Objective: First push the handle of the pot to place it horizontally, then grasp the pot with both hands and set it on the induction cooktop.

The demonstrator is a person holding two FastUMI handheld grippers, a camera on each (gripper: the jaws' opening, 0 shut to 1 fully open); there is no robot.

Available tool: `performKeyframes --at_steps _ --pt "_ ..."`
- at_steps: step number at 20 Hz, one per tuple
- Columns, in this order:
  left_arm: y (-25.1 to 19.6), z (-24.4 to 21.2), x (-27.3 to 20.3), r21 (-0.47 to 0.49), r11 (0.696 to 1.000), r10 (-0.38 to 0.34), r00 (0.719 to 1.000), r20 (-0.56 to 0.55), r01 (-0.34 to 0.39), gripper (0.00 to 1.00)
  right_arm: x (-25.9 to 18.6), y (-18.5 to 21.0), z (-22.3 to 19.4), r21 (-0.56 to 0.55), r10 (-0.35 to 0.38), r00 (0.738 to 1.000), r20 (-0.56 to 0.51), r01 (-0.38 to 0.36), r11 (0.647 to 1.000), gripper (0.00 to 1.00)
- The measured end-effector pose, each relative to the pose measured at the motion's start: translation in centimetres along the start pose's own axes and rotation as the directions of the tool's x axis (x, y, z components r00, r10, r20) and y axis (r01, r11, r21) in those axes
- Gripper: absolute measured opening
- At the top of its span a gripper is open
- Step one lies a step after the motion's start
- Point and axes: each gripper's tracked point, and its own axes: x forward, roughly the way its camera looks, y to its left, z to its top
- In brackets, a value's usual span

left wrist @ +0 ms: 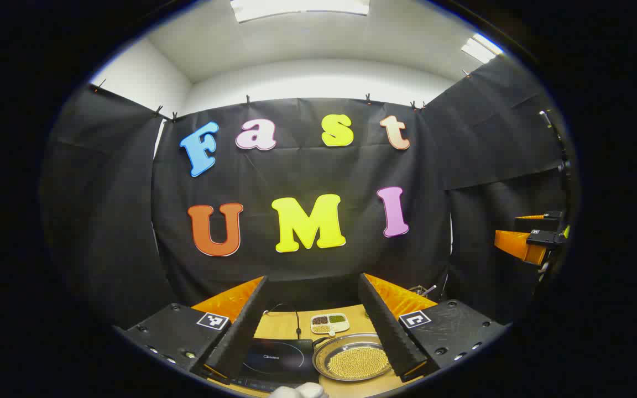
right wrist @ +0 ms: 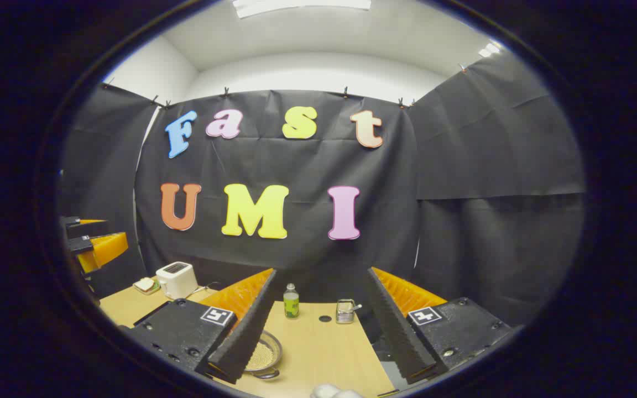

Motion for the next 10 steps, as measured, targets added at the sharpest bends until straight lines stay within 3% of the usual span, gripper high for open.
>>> performKeyframes --at_steps 1,10 --pt "0.2 -0.2 0.1 0.001 1.0 0.005 1.0 -0.007 -0.005 0.96 0.0 -0.1 -0.2 0.004 0.0 1.0 -0.004 0.0 1.0 0.97" --pt "1.8 0.0 0.7 -0.015 0.998 0.055 0.998 0.005 -0.055 0.96 0.7 0.4 -2.4 0.019 0.01 0.999 -0.045 -0.009 1.0 0.97"
